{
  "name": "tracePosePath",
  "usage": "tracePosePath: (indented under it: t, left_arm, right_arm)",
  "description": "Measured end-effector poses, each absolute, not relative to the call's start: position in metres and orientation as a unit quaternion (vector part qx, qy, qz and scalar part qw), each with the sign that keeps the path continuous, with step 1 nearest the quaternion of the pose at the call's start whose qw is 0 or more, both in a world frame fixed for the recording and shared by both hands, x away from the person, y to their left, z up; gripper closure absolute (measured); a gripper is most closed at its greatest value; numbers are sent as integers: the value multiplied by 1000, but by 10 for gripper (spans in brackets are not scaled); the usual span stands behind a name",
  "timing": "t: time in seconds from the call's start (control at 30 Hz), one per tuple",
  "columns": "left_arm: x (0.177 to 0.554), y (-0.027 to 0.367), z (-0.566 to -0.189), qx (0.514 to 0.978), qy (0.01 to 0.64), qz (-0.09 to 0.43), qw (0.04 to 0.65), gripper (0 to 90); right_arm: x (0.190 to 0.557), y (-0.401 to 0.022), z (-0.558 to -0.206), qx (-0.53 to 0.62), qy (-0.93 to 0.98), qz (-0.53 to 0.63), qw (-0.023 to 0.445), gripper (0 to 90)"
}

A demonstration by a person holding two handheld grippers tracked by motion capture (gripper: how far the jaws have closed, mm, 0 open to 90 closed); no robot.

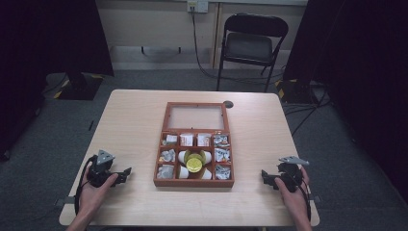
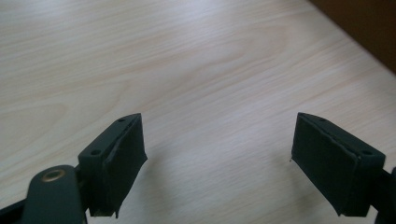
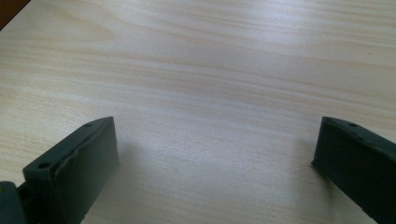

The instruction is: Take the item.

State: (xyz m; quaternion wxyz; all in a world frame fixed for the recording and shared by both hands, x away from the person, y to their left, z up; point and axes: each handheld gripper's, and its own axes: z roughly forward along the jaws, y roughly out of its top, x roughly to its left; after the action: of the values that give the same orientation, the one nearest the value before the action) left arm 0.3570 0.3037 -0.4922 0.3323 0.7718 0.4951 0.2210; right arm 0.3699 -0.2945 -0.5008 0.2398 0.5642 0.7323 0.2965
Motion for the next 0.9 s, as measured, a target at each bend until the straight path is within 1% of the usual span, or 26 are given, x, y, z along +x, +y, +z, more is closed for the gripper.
tracePosePath:
  t: [0.07,0.13,0.23,0.43,0.6,0.73,0.9]
  left_arm:
    - [356,301,-491,771,495,214,339,184]
    - [354,297,-486,774,486,222,338,184]
    - [353,293,-480,774,481,214,351,183]
    - [353,283,-472,781,460,219,360,187]
    - [361,273,-465,779,459,215,369,206]
    - [368,265,-458,780,448,226,375,206]
    - [372,261,-452,781,444,214,384,208]
  right_arm:
    - [370,-294,-501,564,733,297,240,0]
    - [370,-294,-501,564,732,296,240,0]
    - [370,-294,-501,565,732,296,240,0]
    - [370,-294,-501,564,732,297,240,0]
    - [370,-294,-501,564,732,297,240,0]
    - [370,-294,-501,565,732,297,240,0]
    - [370,-294,-501,565,732,297,240,0]
